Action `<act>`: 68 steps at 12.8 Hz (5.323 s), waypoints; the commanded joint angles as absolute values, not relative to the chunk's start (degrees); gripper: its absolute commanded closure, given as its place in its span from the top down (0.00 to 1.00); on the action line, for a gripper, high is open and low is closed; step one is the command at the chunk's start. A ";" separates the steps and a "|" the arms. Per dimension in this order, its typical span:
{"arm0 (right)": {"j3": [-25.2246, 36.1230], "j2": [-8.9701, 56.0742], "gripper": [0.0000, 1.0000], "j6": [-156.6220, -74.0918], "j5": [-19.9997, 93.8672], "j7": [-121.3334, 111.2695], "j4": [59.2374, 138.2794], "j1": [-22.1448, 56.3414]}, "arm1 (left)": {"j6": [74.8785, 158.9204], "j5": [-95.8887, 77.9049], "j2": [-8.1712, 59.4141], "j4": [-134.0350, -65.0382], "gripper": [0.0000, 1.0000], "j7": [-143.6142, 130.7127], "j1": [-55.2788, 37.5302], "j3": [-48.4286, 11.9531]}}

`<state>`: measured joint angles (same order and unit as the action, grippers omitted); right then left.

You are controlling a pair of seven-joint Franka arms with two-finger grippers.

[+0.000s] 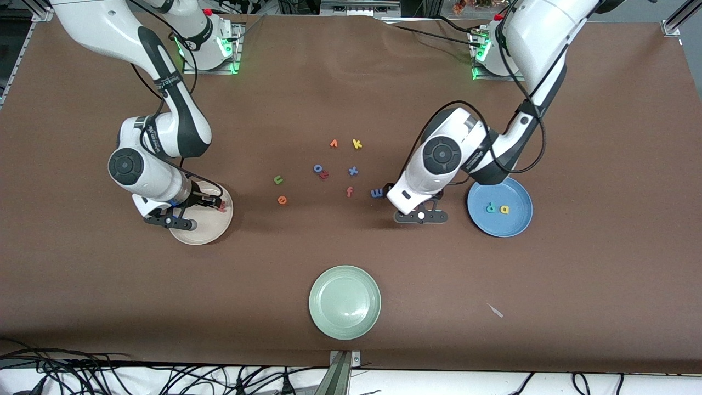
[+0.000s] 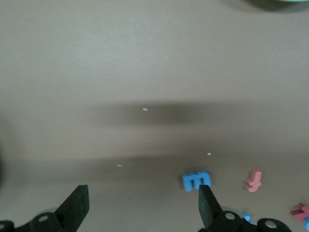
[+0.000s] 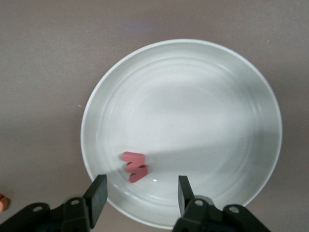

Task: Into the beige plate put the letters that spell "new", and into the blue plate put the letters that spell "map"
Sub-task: 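Place the pink w on the white plate while the left gripper reaches the m, then grasp the green n with the right gripper while the left gripper grasps the m, then place the n on the white plate while the left gripper places the m, then grasp the orange e with the right gripper while the left gripper withdraws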

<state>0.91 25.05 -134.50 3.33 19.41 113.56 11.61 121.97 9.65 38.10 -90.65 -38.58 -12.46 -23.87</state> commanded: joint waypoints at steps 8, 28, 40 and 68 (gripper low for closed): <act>-5.54 25.93 0.67 -138.87 3.96 51.13 114.52 21.08 | 126.21 11.51 48.69 -81.91 0.99 -44.47 -20.82 -20.66; -5.54 27.69 0.24 -153.46 3.78 58.71 125.07 25.22 | 125.16 14.15 47.73 -87.10 0.19 -43.59 -22.42 -19.78; 1.05 18.45 0.17 -139.13 3.60 22.10 123.84 12.67 | 100.37 15.02 35.69 -90.33 0.24 -13.28 -3.88 -19.95; -3.08 36.74 0.61 -146.34 3.61 57.66 107.83 27.16 | 96.59 -0.44 3.63 -90.41 1.00 7.47 1.25 -7.32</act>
<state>-3.23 36.12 -145.50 3.33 57.18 107.82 26.95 96.96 1.16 10.87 -84.06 4.74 4.39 -11.67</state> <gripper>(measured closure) 0.388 0.000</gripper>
